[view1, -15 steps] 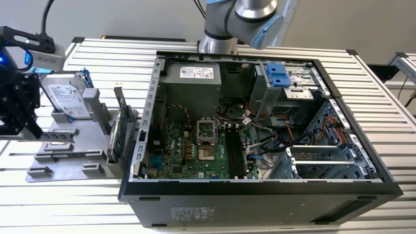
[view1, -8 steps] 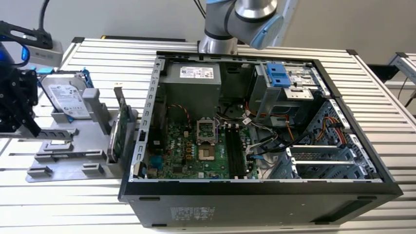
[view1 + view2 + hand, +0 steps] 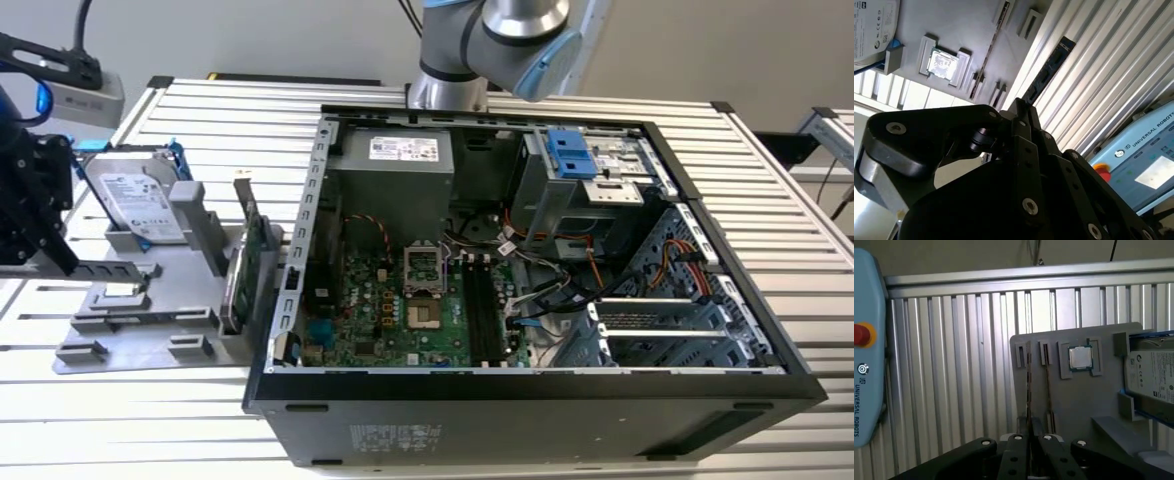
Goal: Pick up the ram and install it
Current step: 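Pick up the ram and move it above insertion slot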
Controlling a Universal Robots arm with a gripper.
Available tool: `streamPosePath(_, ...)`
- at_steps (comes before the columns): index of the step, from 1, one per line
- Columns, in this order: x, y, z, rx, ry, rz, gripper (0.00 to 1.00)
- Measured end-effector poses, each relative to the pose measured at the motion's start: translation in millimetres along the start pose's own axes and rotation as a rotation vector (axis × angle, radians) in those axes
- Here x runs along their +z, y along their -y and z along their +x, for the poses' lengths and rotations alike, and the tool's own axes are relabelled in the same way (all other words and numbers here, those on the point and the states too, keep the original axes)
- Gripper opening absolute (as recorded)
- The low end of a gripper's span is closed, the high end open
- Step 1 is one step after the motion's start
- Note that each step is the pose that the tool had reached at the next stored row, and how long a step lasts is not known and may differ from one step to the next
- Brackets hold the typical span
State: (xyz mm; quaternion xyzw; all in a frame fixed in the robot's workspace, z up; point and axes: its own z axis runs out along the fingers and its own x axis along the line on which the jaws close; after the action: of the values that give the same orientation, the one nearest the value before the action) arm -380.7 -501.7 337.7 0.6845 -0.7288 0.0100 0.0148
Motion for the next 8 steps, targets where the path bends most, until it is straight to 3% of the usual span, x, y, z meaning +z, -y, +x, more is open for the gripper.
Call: streamPosePath(8, -8.0, -0.2, 0.3, 0.0, 0.0, 0.0001, 0.0)
